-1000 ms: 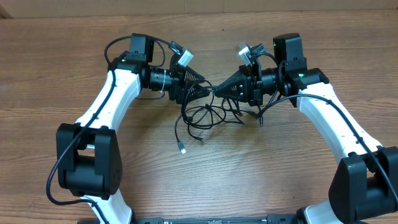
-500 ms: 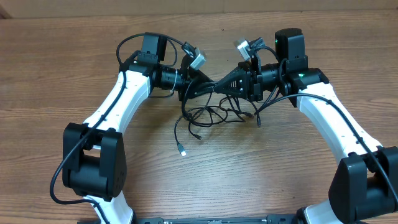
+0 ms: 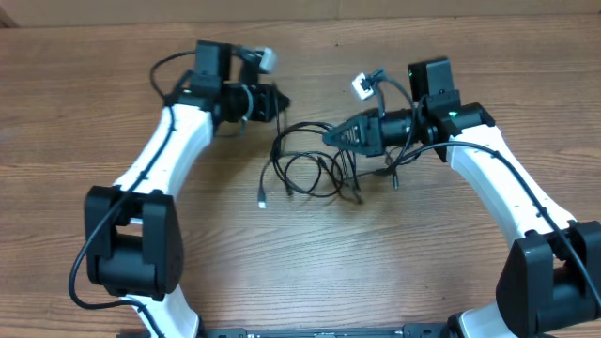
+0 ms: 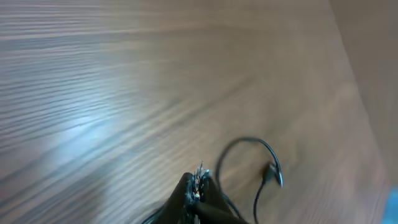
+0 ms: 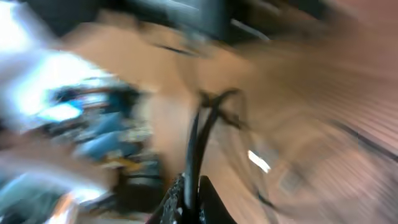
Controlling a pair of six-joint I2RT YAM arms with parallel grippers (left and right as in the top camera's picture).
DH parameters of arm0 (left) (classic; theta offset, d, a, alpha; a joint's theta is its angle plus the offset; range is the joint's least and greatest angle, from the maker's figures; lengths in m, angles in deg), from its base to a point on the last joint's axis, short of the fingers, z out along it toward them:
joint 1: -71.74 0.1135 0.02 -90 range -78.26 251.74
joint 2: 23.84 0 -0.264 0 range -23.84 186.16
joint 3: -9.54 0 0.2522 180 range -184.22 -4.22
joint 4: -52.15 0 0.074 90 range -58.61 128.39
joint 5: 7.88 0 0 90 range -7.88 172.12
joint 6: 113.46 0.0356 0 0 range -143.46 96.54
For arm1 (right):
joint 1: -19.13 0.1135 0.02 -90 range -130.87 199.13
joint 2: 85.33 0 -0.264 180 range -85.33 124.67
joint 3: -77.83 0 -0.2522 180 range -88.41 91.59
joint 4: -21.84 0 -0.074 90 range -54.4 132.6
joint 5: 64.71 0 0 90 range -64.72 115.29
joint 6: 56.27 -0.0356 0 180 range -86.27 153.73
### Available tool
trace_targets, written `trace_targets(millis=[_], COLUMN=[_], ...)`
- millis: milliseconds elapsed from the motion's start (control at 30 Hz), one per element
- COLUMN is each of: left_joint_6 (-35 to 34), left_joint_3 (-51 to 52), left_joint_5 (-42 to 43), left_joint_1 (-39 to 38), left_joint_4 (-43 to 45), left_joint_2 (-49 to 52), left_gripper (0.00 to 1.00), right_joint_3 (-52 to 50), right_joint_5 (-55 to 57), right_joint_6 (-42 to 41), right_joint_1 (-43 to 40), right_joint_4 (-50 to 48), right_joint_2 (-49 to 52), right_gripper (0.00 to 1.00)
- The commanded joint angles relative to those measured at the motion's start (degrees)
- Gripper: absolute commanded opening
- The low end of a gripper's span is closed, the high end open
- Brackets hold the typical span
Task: Untangle cables
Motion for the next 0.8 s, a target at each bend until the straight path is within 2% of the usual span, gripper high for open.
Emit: trace_targets(millis=[0,100,233,267,300,367,400,433,467,500,633,767], left_joint_6=[-11.2,-17.4,-30.9,-34.1,-36.8,-39.0,-39.5,-39.7,-39.7,-39.7,-39.5,-39.1], left_joint_3=[-0.2,-0.2,-0.2,-0.2,-0.2,-0.2,-0.2,-0.2,-0.2,-0.2,-0.2,-0.2], left_joint_5=[3.0,8.7,8.5,8.2,8.2,8.2,8.2,8.2,8.2,8.2,8.7,13.3], left_joint_1=[4.7,8.9,13.3,14.3,15.1,16.2,16.4,16.4,16.3,16.1,14.6,12.3], left_joint_4=[1.2,2.5,-0.7,-2.3,-3.8,-7.2,-8.9,-9.6,-10.4,-11.1,-12.2,-12.3], left_joint_2=[-0.7,-0.7,-0.7,-0.7,-0.7,-0.7,-0.7,-0.7,-0.7,-0.7,-0.7,-0.7], left_gripper=[0.04,0.04,0.04,0.06,0.15,0.18,0.44,0.63,0.91,0.99,0.99,0.99], right_joint_3=[0.5,0.4,0.4,0.4,0.4,0.4,0.4,0.4,0.4,0.4,0.4,0.4], right_joint_5=[33.6,43.2,43.8,43.3,42.3,39.0,36.5,35.6,33.3,31.5,22.4,14.2], right_joint_6=[-7.1,-9.1,-9.1,-9.1,-9.1,-8.6,-8.6,-8.4,-7.1,-6.0,-2.3,2.6], right_joint_1=[0.0,0.0,0.0,0.0,0.1,0.1,0.1,0.1,0.1,0.1,0.1,0.1], right_joint_4=[2.8,4.7,5.0,5.0,4.9,4.7,4.5,4.5,4.4,4.4,3.5,1.7], right_joint_2=[-0.8,-0.8,-0.8,-0.8,-0.8,-0.8,-0.8,-0.8,-0.8,-0.8,-0.8,-0.8], right_gripper=[0.04,0.04,0.04,0.04,0.04,0.04,0.04,0.04,0.04,0.04,0.04,0.04])
